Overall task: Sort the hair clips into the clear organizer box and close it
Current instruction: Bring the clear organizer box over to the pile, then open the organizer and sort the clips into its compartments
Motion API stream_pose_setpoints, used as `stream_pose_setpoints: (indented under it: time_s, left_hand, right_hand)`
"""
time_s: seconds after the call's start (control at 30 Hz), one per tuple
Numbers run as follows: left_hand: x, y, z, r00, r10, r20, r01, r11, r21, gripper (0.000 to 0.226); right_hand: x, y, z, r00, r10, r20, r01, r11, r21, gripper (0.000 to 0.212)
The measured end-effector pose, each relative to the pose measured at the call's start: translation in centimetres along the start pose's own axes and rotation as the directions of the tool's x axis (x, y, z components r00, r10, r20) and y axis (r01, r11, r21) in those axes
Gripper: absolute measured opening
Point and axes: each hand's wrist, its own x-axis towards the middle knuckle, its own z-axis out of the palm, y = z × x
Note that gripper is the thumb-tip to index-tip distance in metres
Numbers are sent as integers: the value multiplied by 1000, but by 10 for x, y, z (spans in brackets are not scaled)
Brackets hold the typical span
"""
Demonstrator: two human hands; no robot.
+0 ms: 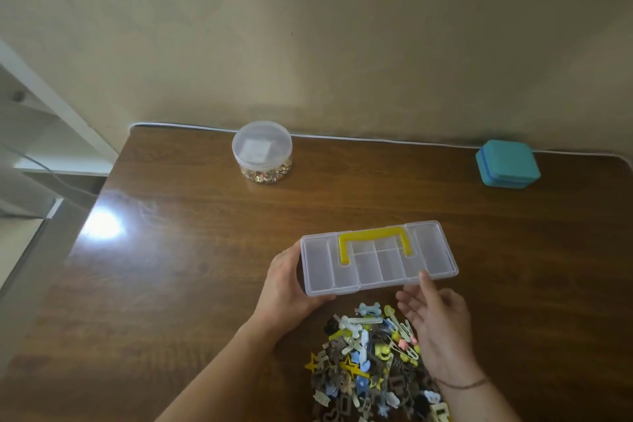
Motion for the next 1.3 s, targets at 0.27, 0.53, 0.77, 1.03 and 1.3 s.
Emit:
stream_pose_setpoints:
  time_s: [0.27, 0.53, 0.77, 1.03, 1.3]
  left_hand:
    - [1, 0, 1, 1000, 11, -3, -11, 1000, -8, 87]
    - [2, 0, 1, 1000, 19, -5, -19, 1000, 0, 89]
    - [2, -5, -2, 999, -19, 31, 18, 1000, 10, 95]
    - [-9, -3, -8, 998, 20, 61, -21, 1000, 21, 90]
    - [-14, -3, -6, 1000, -1, 28, 0, 1000, 16, 117]
  right_hand:
    - [-33, 31, 46, 937, 258, 235, -259, 966, -24, 44]
    - [-40, 27, 51, 962, 211, 174, -205, 977, -52, 34]
    - [-49, 2, 39, 977, -49, 205, 106, 955, -278, 18]
    - [19, -63, 86, 787, -371, 492, 617, 489, -617, 18]
    - [33, -47, 49, 524, -439, 729, 769, -124, -627, 30]
